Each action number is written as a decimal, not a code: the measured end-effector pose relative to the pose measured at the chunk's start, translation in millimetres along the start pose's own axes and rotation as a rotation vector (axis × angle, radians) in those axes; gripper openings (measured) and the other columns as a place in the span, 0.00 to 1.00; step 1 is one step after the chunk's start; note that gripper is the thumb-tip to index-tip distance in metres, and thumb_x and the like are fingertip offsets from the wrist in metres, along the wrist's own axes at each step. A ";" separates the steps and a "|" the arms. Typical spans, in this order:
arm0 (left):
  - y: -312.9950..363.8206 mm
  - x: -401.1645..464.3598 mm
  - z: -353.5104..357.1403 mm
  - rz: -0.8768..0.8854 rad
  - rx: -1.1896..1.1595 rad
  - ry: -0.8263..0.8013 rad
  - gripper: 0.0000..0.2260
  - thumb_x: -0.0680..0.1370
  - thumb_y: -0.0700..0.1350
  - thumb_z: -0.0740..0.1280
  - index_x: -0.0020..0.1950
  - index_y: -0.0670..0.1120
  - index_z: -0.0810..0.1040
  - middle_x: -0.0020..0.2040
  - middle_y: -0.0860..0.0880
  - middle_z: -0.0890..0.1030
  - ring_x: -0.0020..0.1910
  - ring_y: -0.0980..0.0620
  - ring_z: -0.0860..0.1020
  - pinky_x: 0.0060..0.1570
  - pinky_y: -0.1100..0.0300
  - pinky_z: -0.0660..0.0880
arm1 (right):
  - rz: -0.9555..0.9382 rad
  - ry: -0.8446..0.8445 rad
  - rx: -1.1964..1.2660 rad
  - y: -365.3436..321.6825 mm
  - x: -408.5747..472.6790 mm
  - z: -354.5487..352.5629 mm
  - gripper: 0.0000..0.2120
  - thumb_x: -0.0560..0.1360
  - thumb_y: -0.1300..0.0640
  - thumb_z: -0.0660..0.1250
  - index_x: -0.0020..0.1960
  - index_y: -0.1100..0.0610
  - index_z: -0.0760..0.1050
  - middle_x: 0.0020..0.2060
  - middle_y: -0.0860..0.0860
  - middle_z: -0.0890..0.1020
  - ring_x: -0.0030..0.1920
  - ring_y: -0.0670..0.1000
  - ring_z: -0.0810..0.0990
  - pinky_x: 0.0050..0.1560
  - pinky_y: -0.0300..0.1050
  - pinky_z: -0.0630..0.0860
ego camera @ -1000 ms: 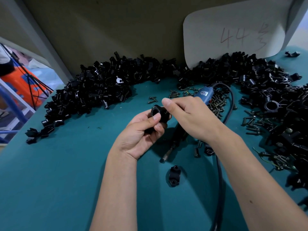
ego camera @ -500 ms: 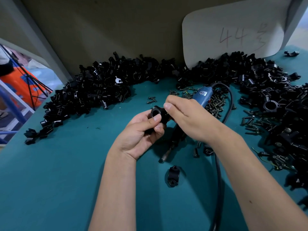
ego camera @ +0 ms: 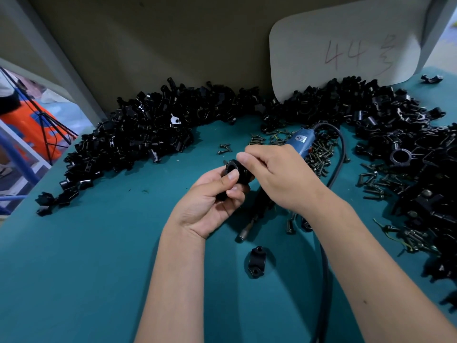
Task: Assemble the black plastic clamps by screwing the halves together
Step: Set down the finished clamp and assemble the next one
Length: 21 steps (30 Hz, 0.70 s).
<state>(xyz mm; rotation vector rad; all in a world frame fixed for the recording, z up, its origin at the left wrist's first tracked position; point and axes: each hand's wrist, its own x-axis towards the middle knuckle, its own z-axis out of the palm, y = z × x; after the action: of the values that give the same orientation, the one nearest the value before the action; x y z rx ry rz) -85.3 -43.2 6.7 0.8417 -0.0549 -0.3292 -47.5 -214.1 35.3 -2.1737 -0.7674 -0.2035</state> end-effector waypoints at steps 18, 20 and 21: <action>1.8 -1.1 0.4 -0.008 -0.013 0.021 0.09 0.77 0.35 0.66 0.56 0.39 0.75 0.43 0.50 0.69 0.33 0.61 0.64 0.28 0.71 0.70 | 0.081 -0.160 0.025 0.3 -0.5 -5.0 0.17 0.86 0.49 0.57 0.41 0.54 0.66 0.31 0.46 0.70 0.32 0.47 0.66 0.35 0.44 0.65; 1.4 -1.1 0.4 -0.017 -0.025 0.000 0.12 0.74 0.34 0.71 0.56 0.39 0.75 0.44 0.50 0.69 0.33 0.61 0.64 0.27 0.70 0.70 | 0.056 -0.155 0.019 0.3 -0.5 -4.7 0.16 0.87 0.50 0.56 0.41 0.51 0.65 0.31 0.46 0.70 0.32 0.47 0.66 0.34 0.42 0.64; 0.9 -1.3 0.0 -0.020 -0.032 -0.012 0.15 0.72 0.34 0.75 0.55 0.39 0.75 0.43 0.49 0.68 0.32 0.60 0.65 0.26 0.70 0.69 | 0.032 -0.152 0.010 0.0 -0.3 -4.9 0.17 0.87 0.50 0.56 0.40 0.51 0.64 0.30 0.46 0.69 0.32 0.47 0.66 0.34 0.42 0.64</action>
<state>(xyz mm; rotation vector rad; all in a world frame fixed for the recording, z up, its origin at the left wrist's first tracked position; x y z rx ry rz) -86.3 -42.3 7.6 0.8087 -0.0517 -0.3533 -47.3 -217.9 38.5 -2.2089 -0.8155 -0.0177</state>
